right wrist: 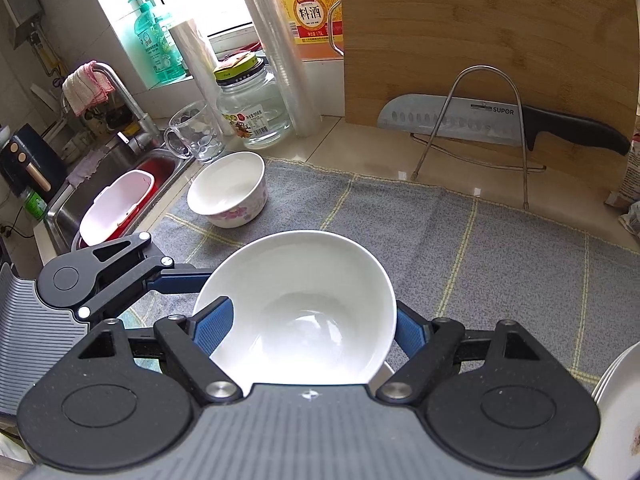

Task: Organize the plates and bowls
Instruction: 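Lift the bowl with the right tool and carry it toward the plate stack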

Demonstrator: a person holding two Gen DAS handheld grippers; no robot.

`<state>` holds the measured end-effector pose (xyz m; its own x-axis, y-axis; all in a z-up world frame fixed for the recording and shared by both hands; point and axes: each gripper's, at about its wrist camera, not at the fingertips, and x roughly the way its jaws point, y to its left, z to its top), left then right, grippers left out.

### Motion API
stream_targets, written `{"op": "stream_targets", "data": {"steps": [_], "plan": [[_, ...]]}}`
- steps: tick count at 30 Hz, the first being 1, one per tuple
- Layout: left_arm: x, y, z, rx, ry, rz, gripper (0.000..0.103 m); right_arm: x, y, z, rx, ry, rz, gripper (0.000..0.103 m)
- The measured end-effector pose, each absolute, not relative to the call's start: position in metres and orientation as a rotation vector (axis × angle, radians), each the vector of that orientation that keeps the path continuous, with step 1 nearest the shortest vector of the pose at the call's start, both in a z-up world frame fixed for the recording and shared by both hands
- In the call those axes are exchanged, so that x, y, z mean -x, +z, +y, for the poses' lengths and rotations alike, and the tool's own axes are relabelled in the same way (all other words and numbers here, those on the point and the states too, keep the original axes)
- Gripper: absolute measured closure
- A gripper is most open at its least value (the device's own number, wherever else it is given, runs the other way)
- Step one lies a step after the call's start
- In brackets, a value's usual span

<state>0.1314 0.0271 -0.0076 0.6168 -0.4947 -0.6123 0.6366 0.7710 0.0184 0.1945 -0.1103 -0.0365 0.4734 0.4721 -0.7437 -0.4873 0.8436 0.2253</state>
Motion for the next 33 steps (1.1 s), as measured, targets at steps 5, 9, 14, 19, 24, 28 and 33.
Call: {"op": "stream_targets", "data": {"steps": [5, 9, 14, 19, 24, 28, 33], "plan": [[-0.125, -0.009, 0.024, -0.249, -0.676, 0.634, 0.016, -0.184, -0.038, -0.118, 0.012, 0.575, 0.908, 0.015], [-0.121, -0.012, 0.022, -0.251, -0.69, 0.646, 0.016, -0.178, -0.041, -0.122, 0.004, 0.567, 0.917, 0.015], [-0.117, -0.019, 0.018, -0.258, -0.705, 0.67, 0.016, -0.174, -0.048, -0.126, -0.009, 0.558, 0.933, 0.015], [-0.115, -0.025, 0.016, -0.261, -0.714, 0.695, 0.016, -0.169, -0.056, -0.128, -0.023, 0.546, 0.952, 0.015], [-0.113, -0.029, 0.013, -0.268, -0.719, 0.708, 0.016, -0.166, -0.062, -0.132, -0.034, 0.545, 0.967, 0.015], [-0.114, -0.031, 0.012, -0.275, -0.719, 0.715, 0.016, -0.165, -0.066, -0.132, -0.037, 0.538, 0.973, 0.015], [-0.111, -0.034, 0.01, -0.289, -0.717, 0.714, 0.016, -0.165, -0.069, -0.134, -0.053, 0.541, 0.982, 0.015]]}}
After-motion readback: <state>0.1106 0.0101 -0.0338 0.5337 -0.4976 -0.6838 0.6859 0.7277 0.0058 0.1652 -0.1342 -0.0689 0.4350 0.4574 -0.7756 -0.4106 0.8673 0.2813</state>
